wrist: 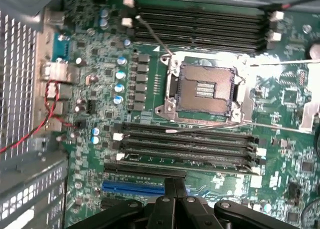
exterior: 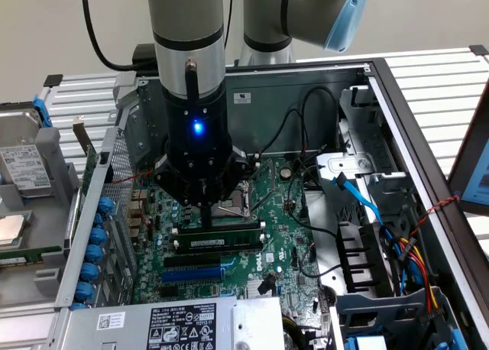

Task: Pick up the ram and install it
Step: 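Press down the ram until it locks into place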

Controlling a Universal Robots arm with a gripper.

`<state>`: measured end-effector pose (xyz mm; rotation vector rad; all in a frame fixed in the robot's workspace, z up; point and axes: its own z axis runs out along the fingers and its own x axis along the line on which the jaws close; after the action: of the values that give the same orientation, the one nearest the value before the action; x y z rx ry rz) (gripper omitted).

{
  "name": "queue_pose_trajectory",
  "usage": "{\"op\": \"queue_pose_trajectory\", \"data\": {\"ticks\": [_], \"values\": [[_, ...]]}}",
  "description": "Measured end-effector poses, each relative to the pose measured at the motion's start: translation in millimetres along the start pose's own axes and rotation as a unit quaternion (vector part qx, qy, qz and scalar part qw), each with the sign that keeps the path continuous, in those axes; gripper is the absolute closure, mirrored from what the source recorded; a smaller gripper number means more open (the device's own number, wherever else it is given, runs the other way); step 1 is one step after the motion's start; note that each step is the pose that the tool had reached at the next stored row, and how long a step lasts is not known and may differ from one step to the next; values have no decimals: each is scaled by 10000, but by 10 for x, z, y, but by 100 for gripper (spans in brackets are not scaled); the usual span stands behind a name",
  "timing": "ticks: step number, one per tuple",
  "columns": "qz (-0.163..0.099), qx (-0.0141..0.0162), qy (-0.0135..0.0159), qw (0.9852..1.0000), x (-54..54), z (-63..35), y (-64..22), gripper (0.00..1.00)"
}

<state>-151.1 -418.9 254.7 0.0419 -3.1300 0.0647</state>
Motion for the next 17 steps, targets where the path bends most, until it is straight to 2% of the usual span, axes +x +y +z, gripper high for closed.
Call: {"op": "queue_pose_trajectory", "data": {"ticks": [4,8,12,17], "values": [[322,-3,13,9995,0,0,0,90],[640,-7,27,9979,0,0,0,90],[958,-11,40,9954,0,0,0,90],[1346,-15,56,9909,0,0,0,90]]}}
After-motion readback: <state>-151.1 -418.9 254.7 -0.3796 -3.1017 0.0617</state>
